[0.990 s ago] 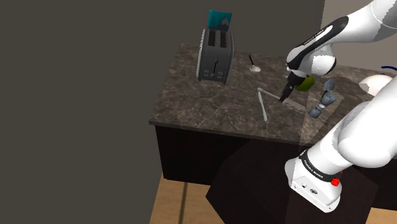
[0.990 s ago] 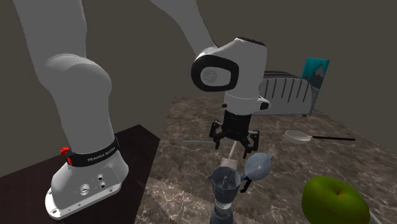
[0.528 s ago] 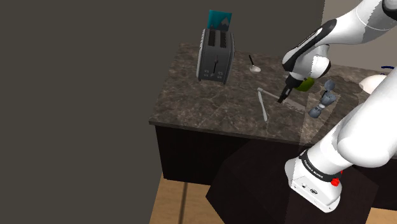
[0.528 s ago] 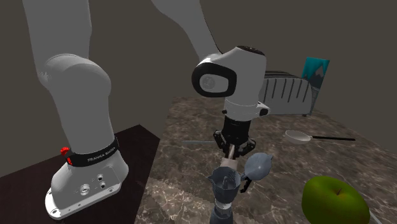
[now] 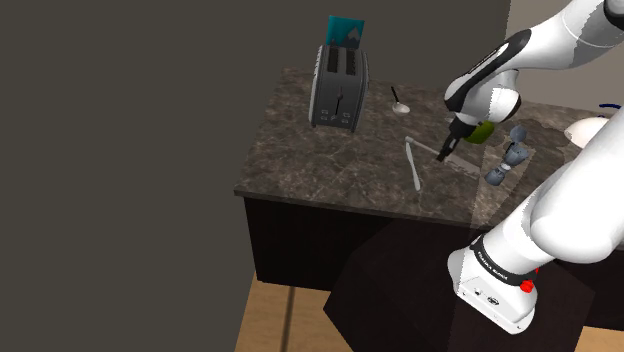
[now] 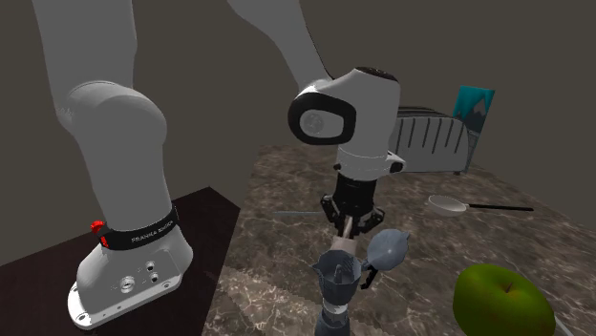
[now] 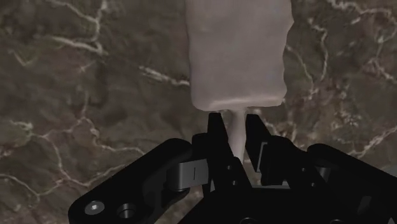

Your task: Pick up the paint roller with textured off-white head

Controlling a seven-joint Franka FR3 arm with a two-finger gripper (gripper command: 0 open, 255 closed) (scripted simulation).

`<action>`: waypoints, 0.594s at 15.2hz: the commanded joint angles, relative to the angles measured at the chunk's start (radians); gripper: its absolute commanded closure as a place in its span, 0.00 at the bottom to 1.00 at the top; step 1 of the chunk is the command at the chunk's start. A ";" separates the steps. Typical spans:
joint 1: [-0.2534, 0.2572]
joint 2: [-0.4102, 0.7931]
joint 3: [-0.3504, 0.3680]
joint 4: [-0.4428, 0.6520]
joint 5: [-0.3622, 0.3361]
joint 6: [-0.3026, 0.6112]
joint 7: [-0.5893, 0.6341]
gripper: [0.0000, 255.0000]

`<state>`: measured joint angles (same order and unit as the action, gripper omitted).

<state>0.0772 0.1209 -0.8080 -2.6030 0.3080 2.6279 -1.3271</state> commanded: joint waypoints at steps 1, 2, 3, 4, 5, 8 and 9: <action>0.013 -0.034 -0.022 -0.004 -0.058 -0.015 0.043 1.00; 0.019 -0.056 -0.034 -0.005 -0.094 -0.026 0.070 1.00; 0.023 -0.079 -0.044 -0.006 -0.130 -0.038 0.096 1.00; 0.024 -0.101 -0.051 -0.006 -0.166 -0.051 0.123 1.00; 0.024 -0.123 -0.055 -0.005 -0.200 -0.064 0.148 1.00; 0.012 -0.187 -0.056 -0.001 -0.291 -0.107 0.215 1.00; 0.007 -0.207 -0.053 0.001 -0.316 -0.123 0.235 1.00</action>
<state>0.0900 -0.0607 -0.8621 -2.6035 0.0273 2.5228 -1.1181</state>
